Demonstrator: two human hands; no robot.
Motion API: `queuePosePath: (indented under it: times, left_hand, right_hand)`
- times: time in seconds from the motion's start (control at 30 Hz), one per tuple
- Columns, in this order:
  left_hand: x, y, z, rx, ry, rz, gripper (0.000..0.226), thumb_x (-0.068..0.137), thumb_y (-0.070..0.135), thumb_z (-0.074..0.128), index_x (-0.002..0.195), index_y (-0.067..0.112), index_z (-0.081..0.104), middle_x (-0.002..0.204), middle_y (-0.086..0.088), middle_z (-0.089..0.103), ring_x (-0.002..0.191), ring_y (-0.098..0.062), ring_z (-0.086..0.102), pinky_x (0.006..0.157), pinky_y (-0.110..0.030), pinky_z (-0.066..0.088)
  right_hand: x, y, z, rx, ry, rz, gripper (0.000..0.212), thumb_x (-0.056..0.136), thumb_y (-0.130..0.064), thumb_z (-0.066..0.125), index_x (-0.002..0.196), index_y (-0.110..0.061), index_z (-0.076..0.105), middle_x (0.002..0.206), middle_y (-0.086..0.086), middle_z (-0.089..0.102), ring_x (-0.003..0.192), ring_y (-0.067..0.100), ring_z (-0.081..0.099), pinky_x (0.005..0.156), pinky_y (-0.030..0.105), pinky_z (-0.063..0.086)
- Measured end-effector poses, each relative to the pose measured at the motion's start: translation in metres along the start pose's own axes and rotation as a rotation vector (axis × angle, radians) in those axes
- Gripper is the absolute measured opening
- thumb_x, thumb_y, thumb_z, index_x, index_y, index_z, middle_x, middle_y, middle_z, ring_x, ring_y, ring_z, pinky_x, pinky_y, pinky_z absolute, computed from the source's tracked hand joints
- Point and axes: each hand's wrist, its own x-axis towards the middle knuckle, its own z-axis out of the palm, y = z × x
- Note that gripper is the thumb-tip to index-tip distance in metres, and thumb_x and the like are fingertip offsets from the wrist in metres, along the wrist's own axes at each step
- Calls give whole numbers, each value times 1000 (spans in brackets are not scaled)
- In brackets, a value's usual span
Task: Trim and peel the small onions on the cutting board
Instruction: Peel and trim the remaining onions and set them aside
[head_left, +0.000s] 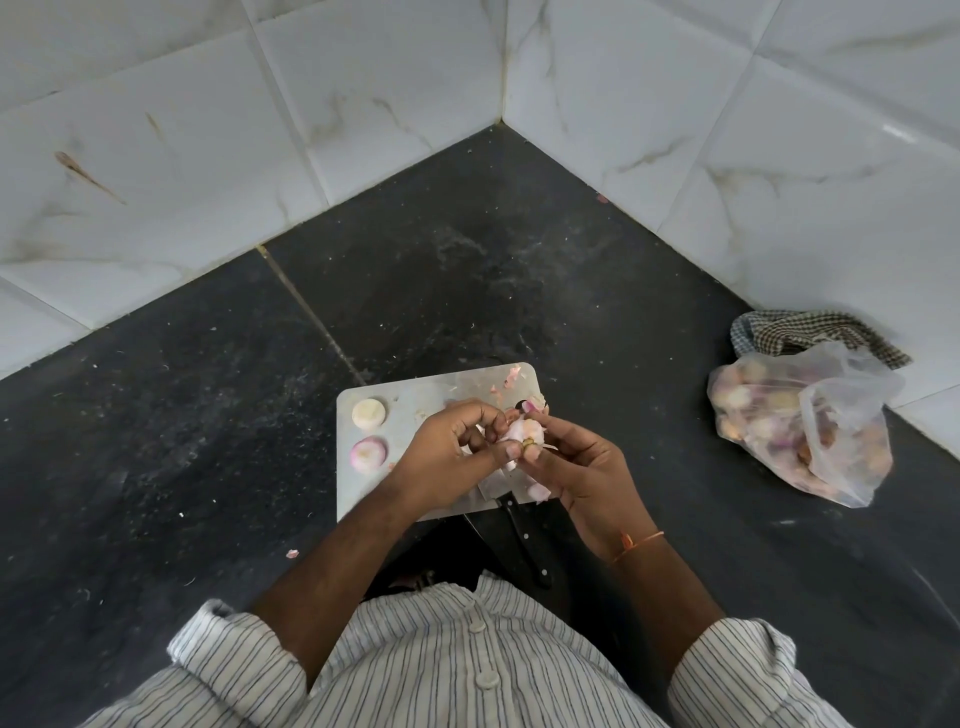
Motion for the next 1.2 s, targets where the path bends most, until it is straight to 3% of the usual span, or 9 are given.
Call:
queuePosePath:
  times: [0.13,0.33,0.5,0.6,0.73,0.87,1.0,1.1,1.2]
  left_hand:
    - [-1,-2,3,55,11,49,16,96,19,81,89,27,69,84,26,64,75,1,57,70,-12,45]
    - [-1,-5,6,22,101,68,12,94,20,83,90,20,71,91,11,67,76,-6,59,74,-18,49]
    - [-3,-6,8,36,75,88,14,92,16,85,87,17,72,83,17,64,71,-5,56,73,-17,46]
    - [-3,-16,11,81,89,-56,17,89,28,88,86,29,71,82,21,68,67,-3,59,67,-15,46]
    - [5,-21,10,96,91,-209,19,86,30,90,99,37,78,91,22,74,64,4,64,65,-18,49]
    - [14,-15,4,234,2,-171,31,86,26,87,116,34,84,107,20,81,82,18,66,84,-19,55]
    - [10,-3,5,281,42,-61,44,86,45,88,128,42,77,120,22,77,93,13,67,90,-17,55]
    - [4,6,7,215,67,133,60,84,42,91,140,40,69,135,25,65,101,7,68,91,-12,53]
    - [4,11,12,207,121,228,50,87,35,90,134,32,75,135,20,65,111,-1,69,96,-15,53]
  right_hand:
    - [0,3,1,17,33,3,41,89,2,75,129,-9,75,127,25,73,121,37,70,104,41,59]
    - [3,5,2,78,67,32,48,92,0,72,139,-2,65,134,25,69,128,41,66,109,49,55]
    - [6,5,2,283,131,63,41,99,-1,64,140,3,62,135,26,69,126,37,69,101,40,61]
    - [8,-1,-8,298,165,60,38,102,-1,60,139,2,62,136,25,69,126,34,69,108,43,55]
    - [9,-7,-18,282,198,79,37,100,-1,61,137,-1,65,133,23,71,113,27,75,99,37,61]
    - [8,-9,-19,274,187,93,45,94,-5,67,140,-3,64,135,21,70,117,28,74,105,42,56]
    - [8,-6,-19,271,170,109,47,94,-8,67,141,-4,63,137,21,69,121,31,72,108,47,53]
    - [7,-5,-16,289,136,108,39,95,-9,65,133,-3,68,130,22,73,111,28,76,98,41,63]
    - [6,-2,-13,284,75,128,38,98,-10,63,135,-1,67,124,20,74,103,24,76,85,33,64]
